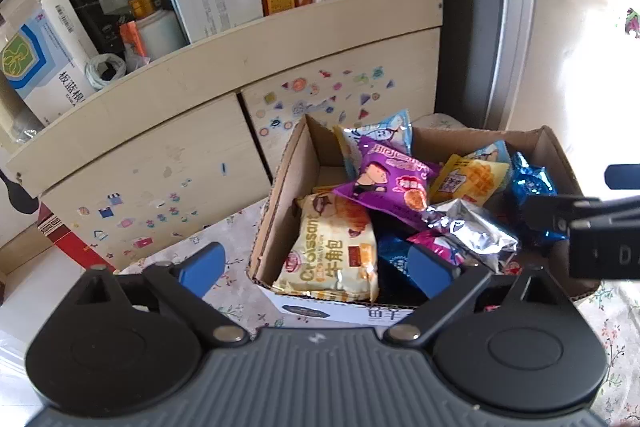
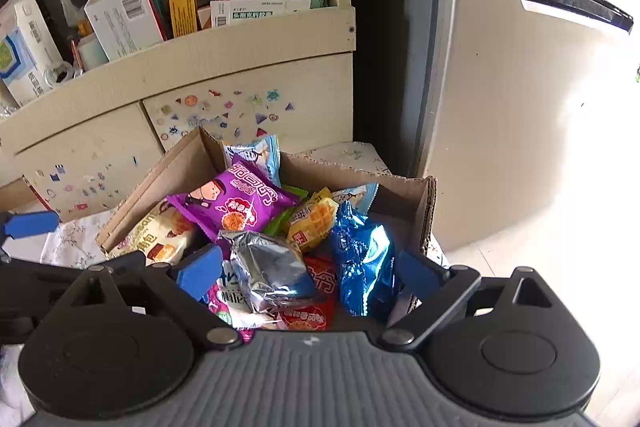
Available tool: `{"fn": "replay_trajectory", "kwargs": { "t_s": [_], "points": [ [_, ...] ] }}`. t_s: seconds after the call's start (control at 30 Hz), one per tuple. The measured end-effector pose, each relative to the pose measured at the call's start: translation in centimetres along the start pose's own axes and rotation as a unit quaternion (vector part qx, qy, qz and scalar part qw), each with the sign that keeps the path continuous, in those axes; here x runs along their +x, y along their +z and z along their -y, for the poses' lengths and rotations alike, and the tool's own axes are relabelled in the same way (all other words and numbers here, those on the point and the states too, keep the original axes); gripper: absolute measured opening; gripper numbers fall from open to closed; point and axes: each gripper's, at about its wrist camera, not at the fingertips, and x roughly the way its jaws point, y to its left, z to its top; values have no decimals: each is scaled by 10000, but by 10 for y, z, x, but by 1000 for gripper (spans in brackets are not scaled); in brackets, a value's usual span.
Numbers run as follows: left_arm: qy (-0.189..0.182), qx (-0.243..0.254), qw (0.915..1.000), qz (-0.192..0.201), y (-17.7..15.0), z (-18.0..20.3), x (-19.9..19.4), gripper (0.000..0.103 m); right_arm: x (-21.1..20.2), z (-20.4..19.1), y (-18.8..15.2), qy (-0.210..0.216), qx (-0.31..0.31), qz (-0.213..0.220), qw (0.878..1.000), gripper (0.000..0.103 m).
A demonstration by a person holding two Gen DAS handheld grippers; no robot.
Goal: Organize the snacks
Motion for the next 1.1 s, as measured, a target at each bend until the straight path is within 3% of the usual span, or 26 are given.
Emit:
{"fn": "replay_trajectory", "kwargs": {
  "t_s": [0.67,1.1],
  "points": [
    [215,-102,9994,-263,1,0,6,101,6,-2,-14,-524,161,-282,9981,103],
    [341,-161,9984,-422,3,1,13,102,18,-4,-15,-520,187,-402,9977,103]
  ]
}}
